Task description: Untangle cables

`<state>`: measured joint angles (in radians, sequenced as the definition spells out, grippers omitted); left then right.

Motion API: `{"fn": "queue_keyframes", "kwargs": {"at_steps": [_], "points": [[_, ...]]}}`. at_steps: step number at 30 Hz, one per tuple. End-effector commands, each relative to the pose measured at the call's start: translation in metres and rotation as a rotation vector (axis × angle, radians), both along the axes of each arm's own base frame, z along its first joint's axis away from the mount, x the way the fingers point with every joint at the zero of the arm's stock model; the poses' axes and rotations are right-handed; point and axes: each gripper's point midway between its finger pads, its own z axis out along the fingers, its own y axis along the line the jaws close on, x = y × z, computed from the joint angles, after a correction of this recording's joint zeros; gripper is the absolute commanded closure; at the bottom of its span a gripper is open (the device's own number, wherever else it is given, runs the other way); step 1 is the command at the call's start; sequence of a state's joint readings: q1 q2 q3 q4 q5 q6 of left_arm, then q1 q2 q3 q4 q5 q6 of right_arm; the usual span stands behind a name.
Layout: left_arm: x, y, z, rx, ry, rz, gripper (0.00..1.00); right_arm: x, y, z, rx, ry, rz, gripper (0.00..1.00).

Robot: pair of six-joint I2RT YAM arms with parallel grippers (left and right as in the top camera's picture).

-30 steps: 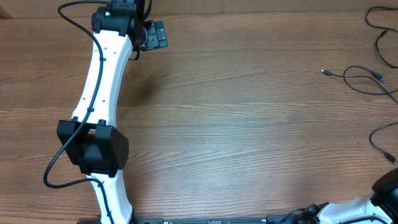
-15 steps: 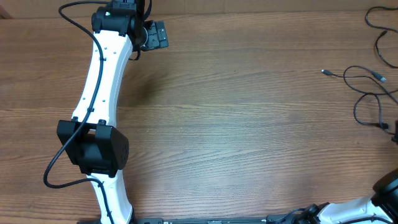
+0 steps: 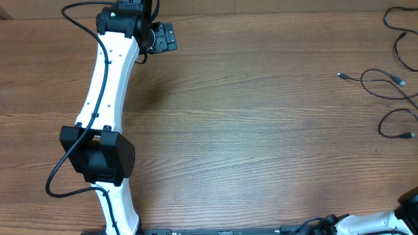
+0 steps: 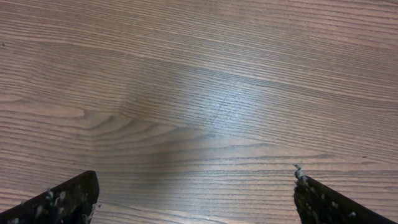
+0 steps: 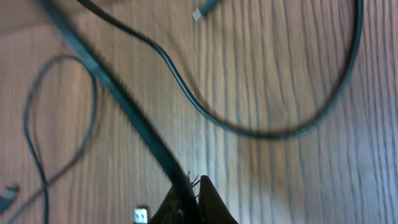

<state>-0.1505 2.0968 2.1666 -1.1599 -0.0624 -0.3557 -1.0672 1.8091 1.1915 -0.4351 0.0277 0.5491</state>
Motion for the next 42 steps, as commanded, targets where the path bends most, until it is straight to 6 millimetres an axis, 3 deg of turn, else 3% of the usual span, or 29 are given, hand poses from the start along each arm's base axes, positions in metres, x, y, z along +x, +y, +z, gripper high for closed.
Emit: {"fn": "queue_keyframes", "kwargs": {"at_steps": [1,11,20,22,24,31,33,35,38,39,42], "points": [[0.000,-0.006,-0.002,-0.006,0.006,-0.019,0.00,-0.009,-0.014,0.005,-0.063,0.037,-0.046,0.96],[-0.002,-0.009,-0.004,-0.021,0.019,-0.029,0.00,-0.010,-0.050,0.035,-0.266,0.048,-0.088,0.96],[-0.003,-0.011,-0.004,-0.043,0.021,-0.002,0.00,0.010,-0.088,0.086,-0.599,0.160,0.131,0.96],[-0.002,-0.011,-0.003,-0.051,0.019,0.011,0.00,0.011,-0.090,0.079,-0.600,0.177,0.147,0.96],[-0.002,-0.011,-0.003,-0.055,0.018,0.019,0.00,0.011,-0.089,0.060,-0.555,0.196,0.158,0.96],[0.002,-0.017,-0.001,-0.058,-0.003,0.009,0.00,0.003,-0.059,-0.049,-0.273,0.311,0.234,0.96],[0.002,-0.018,-0.001,-0.059,-0.004,0.007,0.00,0.000,-0.051,-0.068,-0.217,0.331,0.247,0.96],[0.002,-0.018,-0.001,-0.059,-0.002,0.006,0.00,-0.002,-0.047,-0.076,-0.187,0.333,0.237,0.96],[0.001,-0.018,-0.001,-0.058,0.001,0.005,0.00,-0.002,-0.047,-0.073,-0.191,0.330,0.234,0.96],[0.001,-0.018,-0.001,-0.058,0.001,0.005,0.01,-0.002,-0.046,-0.071,-0.190,0.330,0.235,0.91],[0.001,-0.019,-0.001,-0.058,0.001,0.004,0.00,0.002,-0.047,-0.058,-0.210,0.307,0.240,0.59]]}}
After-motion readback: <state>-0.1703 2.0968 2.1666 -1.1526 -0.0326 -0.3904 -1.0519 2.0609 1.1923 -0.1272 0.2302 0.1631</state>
